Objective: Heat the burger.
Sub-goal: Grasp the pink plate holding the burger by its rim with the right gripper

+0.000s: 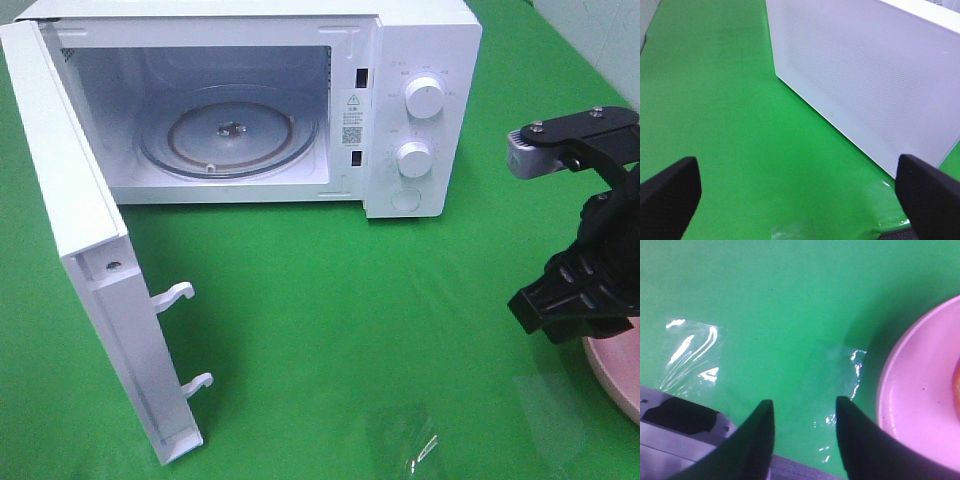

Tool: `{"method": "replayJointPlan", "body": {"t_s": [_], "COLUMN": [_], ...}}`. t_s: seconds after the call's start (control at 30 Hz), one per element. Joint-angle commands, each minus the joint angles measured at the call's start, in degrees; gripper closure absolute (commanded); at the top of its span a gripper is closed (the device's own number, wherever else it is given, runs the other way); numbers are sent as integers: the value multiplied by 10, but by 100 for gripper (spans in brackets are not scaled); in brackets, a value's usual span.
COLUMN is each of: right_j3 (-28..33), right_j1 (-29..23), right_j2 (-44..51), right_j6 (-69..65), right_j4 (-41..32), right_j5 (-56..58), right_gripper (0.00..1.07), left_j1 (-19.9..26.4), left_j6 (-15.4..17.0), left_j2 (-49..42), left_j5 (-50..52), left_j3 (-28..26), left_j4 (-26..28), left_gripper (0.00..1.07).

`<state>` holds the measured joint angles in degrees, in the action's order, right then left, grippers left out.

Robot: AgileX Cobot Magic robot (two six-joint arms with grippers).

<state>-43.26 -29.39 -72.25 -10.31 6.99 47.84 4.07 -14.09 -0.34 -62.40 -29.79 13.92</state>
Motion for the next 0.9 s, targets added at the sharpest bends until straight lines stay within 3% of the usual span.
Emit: {"method": "replayJointPlan", "body": {"t_s": [0.03, 0.07, 0.1, 0.13, 0.17, 0.23, 0.53, 0.9], "right_j3": [-2, -2, -2, -2, -2, -2, 15, 68], "right_j1": [1, 1, 1, 1, 2, 9, 110, 128], "right_j2": [5, 5, 5, 5, 5, 5, 2, 1], "right_j6": [28, 28, 27, 27, 25, 25, 29, 22], "right_j4": [34, 34, 50, 50, 65, 69, 74, 73], "right_j5": [6, 6, 4, 4, 4, 4, -7, -73], "right_gripper": [38, 38, 28, 28, 20, 18, 21, 23], "left_j1": [-1, -1, -1, -1, -1, -1, -1, -1], "left_j6": [2, 2, 2, 2, 2, 2, 2, 2], "left_j2": [-10, -10, -10, -10, -10, -10, -10, -10], "left_j5": [9, 9, 9, 9, 9, 9, 9, 9], "left_j3": [1, 1, 1, 1, 1, 1, 1, 1], "left_j4": [0, 0, 0, 0, 0, 0, 0, 0], "left_gripper": [9, 9, 9, 9, 9, 9, 9, 9]}}
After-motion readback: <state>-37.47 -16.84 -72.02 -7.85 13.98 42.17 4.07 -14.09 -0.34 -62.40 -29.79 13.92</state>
